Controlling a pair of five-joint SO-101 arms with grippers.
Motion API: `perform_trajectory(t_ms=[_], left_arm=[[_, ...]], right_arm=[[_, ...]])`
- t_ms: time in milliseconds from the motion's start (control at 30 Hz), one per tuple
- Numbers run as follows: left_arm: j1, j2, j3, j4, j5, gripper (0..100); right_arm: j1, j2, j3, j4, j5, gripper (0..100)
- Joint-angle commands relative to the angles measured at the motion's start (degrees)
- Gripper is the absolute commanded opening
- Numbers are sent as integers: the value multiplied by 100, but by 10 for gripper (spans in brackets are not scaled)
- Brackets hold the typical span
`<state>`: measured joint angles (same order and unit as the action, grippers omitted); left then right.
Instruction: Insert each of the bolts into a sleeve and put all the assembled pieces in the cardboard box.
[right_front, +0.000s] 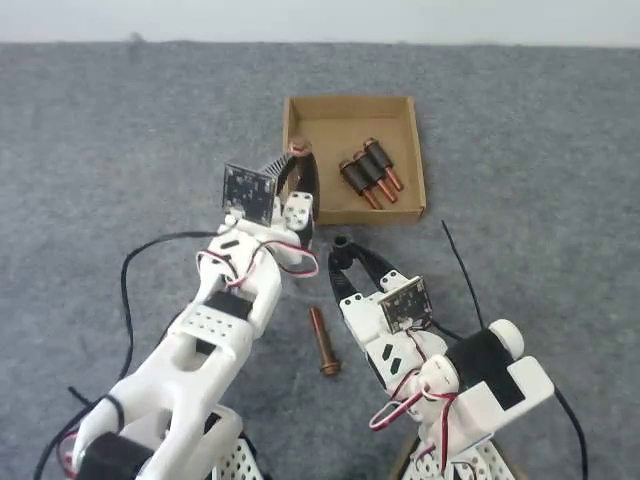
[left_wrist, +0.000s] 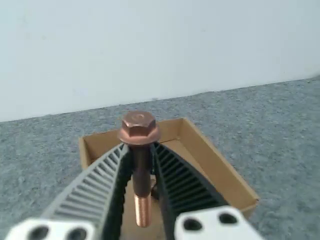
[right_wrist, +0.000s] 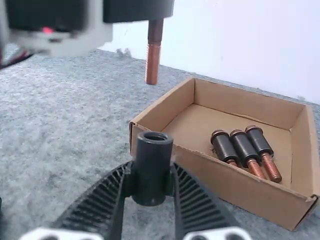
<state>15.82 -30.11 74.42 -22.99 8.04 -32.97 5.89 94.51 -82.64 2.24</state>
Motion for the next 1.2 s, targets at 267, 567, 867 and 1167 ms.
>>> perform_trajectory(t_ms=[267,567,867,1167], left_arm=[[589,-2576,268,2022,70,12],[1134,-3376,611,2743,79,12],[1143,-3393,611,2760,1108,12],[1152,-3429,620,2954,1116,12]], right_arm=[[-40,-215,149,-31,97,7],[-48,-215,158,-31,88,7],[-40,-259,149,-31,79,7],[-40,-251,149,-31,97,7]])
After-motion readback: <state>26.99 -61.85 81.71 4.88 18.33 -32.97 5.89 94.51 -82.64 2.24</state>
